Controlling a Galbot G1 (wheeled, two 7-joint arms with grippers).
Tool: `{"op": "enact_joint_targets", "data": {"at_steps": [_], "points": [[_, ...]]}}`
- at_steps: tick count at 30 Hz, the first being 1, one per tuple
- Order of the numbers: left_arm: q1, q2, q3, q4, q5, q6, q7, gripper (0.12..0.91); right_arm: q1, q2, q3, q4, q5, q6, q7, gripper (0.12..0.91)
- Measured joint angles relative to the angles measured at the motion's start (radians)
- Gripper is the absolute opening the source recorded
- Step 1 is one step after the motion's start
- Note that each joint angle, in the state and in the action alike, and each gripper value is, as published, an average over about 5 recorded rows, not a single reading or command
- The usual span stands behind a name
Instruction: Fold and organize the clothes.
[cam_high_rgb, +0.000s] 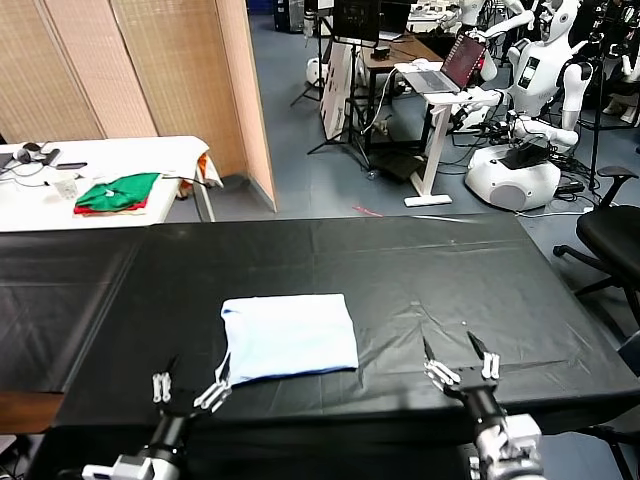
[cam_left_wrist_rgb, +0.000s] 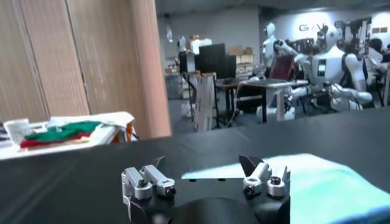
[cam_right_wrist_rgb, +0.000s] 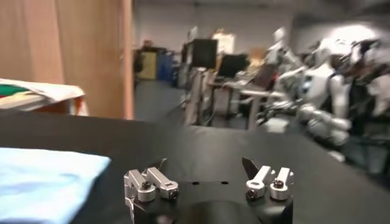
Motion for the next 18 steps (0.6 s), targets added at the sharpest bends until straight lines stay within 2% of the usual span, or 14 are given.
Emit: {"op": "enact_joint_targets", "data": {"at_steps": [4, 8, 13, 18], "points": [[0.036, 0.004, 0.003, -0.021, -0.058, 0.028, -0.001, 0.907, -0.085, 0.030, -0.001, -0.002, -0.072, 0.112, 0.062, 0.907], [0.063, 0.007, 0.007, -0.044, -0.097, 0.068, -0.015, 0.907, -0.165, 0.047, -0.011, -0.001, -0.108, 0.181, 0.132, 0.907], [0.087, 0.011, 0.008, -0.060, -0.104, 0.099, -0.023, 0.907, -0.251, 0.054, -0.027, 0.010, -0.101, 0.201, 0.184, 0.907], [0.095, 0.013, 0.011, -0.063, -0.102, 0.117, -0.023, 0.907, -0.299, 0.064, -0.041, 0.025, -0.078, 0.196, 0.197, 0.907]]}}
